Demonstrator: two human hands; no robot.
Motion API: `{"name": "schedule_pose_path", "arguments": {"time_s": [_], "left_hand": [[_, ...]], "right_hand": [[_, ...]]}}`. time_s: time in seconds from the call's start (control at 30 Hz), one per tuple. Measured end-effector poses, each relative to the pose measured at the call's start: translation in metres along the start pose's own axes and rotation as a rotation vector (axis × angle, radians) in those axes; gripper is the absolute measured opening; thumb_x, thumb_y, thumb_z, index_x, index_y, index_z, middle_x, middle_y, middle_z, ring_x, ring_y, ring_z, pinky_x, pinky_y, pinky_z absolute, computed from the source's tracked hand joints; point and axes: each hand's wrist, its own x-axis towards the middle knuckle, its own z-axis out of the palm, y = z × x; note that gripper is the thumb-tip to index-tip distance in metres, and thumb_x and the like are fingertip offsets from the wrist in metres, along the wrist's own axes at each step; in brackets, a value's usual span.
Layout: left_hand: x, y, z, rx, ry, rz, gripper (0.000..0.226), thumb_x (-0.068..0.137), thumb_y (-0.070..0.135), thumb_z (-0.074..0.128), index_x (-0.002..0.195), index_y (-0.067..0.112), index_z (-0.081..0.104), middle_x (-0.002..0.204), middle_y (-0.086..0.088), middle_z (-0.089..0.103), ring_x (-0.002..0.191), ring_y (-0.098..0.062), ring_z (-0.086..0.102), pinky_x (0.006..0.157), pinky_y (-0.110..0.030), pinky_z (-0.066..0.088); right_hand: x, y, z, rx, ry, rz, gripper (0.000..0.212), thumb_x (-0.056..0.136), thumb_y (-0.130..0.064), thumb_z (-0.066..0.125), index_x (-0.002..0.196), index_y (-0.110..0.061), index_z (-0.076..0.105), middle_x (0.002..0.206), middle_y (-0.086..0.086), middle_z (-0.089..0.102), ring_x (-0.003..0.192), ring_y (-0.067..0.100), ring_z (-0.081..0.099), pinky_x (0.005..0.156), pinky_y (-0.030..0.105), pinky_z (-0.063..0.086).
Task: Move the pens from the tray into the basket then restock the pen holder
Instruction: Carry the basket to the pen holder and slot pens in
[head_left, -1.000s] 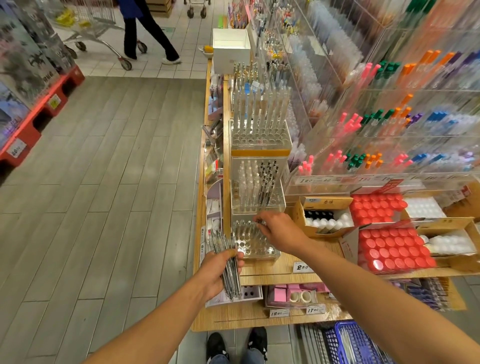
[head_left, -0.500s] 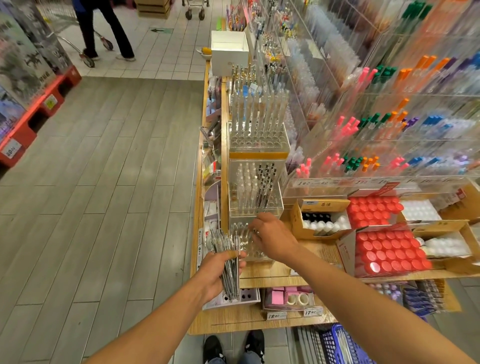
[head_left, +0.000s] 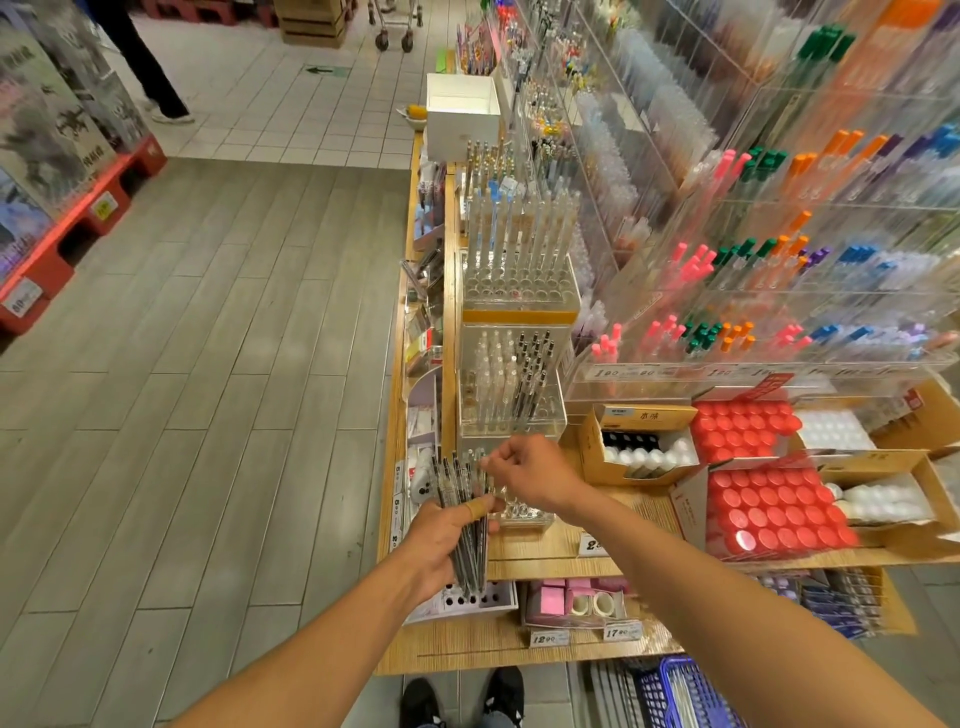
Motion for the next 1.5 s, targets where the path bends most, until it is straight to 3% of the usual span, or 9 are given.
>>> {"name": "schedule_pose_path", "arguments": {"time_s": [0.07, 0.2, 0.37, 0.5, 0.77, 0.93, 1.2, 1.33, 1.5], "left_hand": [[-0.001, 0.0, -0.002, -0.014, -0.019, -0.015, 0.037, 0.077, 0.01, 0.075, 0.111, -0.001, 0.066, 0.104, -0.022, 0.074, 0.072, -0.023, 0.07, 0.058, -0.033, 0.057], [-0.004, 0.002, -0.005, -0.045, -0.075, -0.037, 0.04, 0.08, 0.014, 0.074, 0.116, 0.001, 0.064, 0.106, -0.022, 0.072, 0.073, -0.025, 0.069, 0.06, -0.035, 0.058], [-0.009, 0.007, -0.005, 0.016, -0.079, -0.044, 0.042, 0.079, 0.013, 0.074, 0.118, -0.001, 0.063, 0.096, -0.017, 0.074, 0.068, -0.022, 0.069, 0.056, -0.032, 0.057], [-0.011, 0.009, -0.001, 0.076, -0.039, -0.023, 0.044, 0.073, 0.014, 0.077, 0.114, 0.001, 0.065, 0.093, -0.015, 0.076, 0.069, -0.021, 0.07, 0.059, -0.032, 0.057], [-0.009, 0.008, -0.009, 0.046, 0.027, -0.097, 0.048, 0.093, 0.008, 0.066, 0.133, -0.007, 0.045, 0.077, -0.017, 0.072, 0.058, -0.025, 0.066, 0.054, -0.036, 0.056], [-0.003, 0.004, -0.02, 0.04, 0.094, -0.114, 0.028, 0.095, 0.002, 0.06, 0.117, -0.015, 0.056, 0.084, -0.025, 0.073, 0.063, -0.026, 0.07, 0.052, -0.033, 0.059], [-0.004, -0.003, -0.029, -0.041, 0.083, -0.18, 0.016, 0.094, -0.002, 0.058, 0.108, -0.008, 0.06, 0.103, -0.024, 0.074, 0.083, -0.029, 0.073, 0.065, -0.04, 0.063], [-0.005, -0.002, -0.026, -0.053, 0.081, -0.19, 0.019, 0.09, -0.005, 0.061, 0.109, -0.009, 0.059, 0.103, -0.025, 0.073, 0.087, -0.031, 0.075, 0.068, -0.042, 0.063], [-0.003, 0.0, -0.025, -0.048, 0.072, -0.186, 0.019, 0.089, -0.005, 0.062, 0.107, -0.012, 0.062, 0.102, -0.026, 0.073, 0.093, -0.032, 0.074, 0.067, -0.041, 0.063]], "right_hand": [[-0.001, -0.003, -0.002, -0.017, -0.023, 0.012, 0.024, 0.092, -0.024, 0.063, 0.081, -0.003, 0.064, 0.077, 0.016, 0.068, 0.057, 0.01, 0.053, 0.046, 0.013, 0.042], [-0.006, -0.008, -0.007, 0.033, -0.022, 0.051, 0.017, 0.093, -0.017, 0.056, 0.077, -0.01, 0.06, 0.075, 0.004, 0.068, 0.06, 0.005, 0.06, 0.051, 0.023, 0.049], [-0.01, -0.011, -0.012, 0.156, -0.012, 0.052, 0.011, 0.094, -0.017, 0.057, 0.092, -0.007, 0.062, 0.077, 0.003, 0.065, 0.054, 0.005, 0.055, 0.045, 0.019, 0.043], [-0.013, -0.01, -0.011, 0.134, -0.026, 0.063, 0.026, 0.087, -0.027, 0.071, 0.096, -0.005, 0.062, 0.069, -0.003, 0.061, 0.058, 0.009, 0.056, 0.049, 0.019, 0.044], [-0.01, -0.017, -0.027, 0.149, -0.05, 0.011, 0.002, 0.093, -0.013, 0.061, 0.094, -0.014, 0.063, 0.078, 0.001, 0.065, 0.06, 0.006, 0.058, 0.058, 0.024, 0.049], [-0.006, -0.022, -0.039, -0.012, 0.111, -0.161, 0.005, 0.093, -0.02, 0.062, 0.094, -0.025, 0.062, 0.09, 0.003, 0.067, 0.073, 0.007, 0.059, 0.061, 0.016, 0.049], [0.0, -0.001, -0.032, -0.375, 0.182, -0.399, 0.011, 0.095, -0.022, 0.058, 0.106, -0.023, 0.059, 0.071, -0.019, 0.052, 0.063, -0.012, 0.053, 0.052, 0.007, 0.04], [0.005, 0.014, -0.02, -0.466, 0.16, -0.421, 0.014, 0.096, -0.022, 0.056, 0.11, -0.019, 0.058, 0.073, -0.022, 0.049, 0.06, -0.007, 0.049, 0.057, 0.011, 0.035], [0.011, 0.025, -0.01, -0.559, 0.095, -0.401, 0.016, 0.097, -0.025, 0.054, 0.111, -0.019, 0.057, 0.098, -0.006, 0.064, 0.08, 0.01, 0.059, 0.074, 0.03, 0.052]]}}
